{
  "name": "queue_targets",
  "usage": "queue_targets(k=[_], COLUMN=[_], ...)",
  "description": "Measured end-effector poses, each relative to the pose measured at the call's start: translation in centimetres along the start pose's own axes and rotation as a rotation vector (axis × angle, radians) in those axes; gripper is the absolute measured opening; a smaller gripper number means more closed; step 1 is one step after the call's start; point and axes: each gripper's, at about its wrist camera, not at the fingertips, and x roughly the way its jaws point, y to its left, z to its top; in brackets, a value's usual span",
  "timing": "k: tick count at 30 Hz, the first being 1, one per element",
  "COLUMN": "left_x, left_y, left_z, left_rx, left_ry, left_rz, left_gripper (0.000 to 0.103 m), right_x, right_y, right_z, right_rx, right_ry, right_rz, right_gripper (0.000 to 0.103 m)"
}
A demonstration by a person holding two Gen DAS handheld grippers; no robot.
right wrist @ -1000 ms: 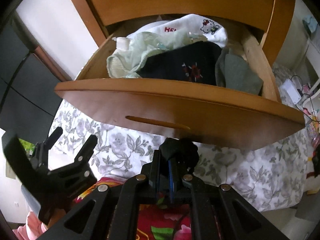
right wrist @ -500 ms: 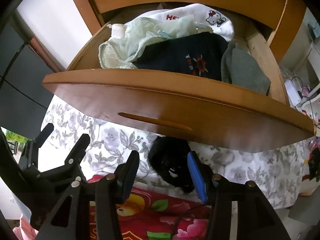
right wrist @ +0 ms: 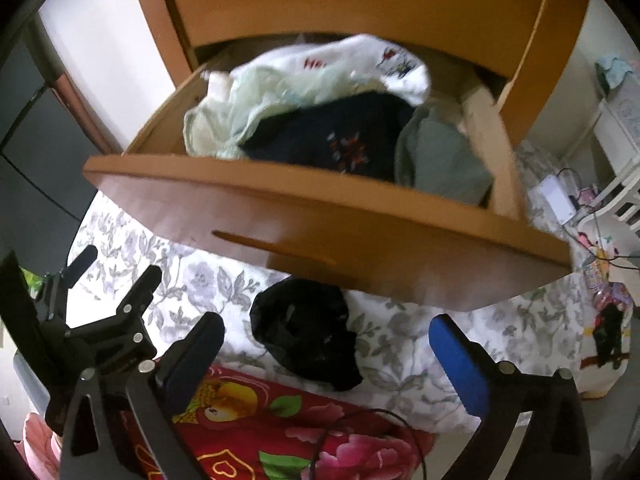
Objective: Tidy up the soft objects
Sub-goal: 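Lower the black cloth onto the bedspread and open the right tool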
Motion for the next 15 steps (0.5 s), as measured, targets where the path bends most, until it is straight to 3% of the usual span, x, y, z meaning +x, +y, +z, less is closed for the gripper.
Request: queue_targets(k=[10, 15], left_x=[0.0, 0.0], left_y=[0.0, 0.0], left_z=[0.0, 0.1], left_rx=[-0.001, -0.001], left_ry=[0.0, 0.0], left_rz=[-0.001, -0.001], left_gripper=[0.103, 0.103], right_x=[-5.0, -5.7], right_y=[-0.1, 0.5], right_z=[1.9, 3.8], right_rx=[-0.018, -0.044], right_ry=[-0.244, -0.282], right_rz=[0.002, 0.027], right_gripper=[0.103, 0.103])
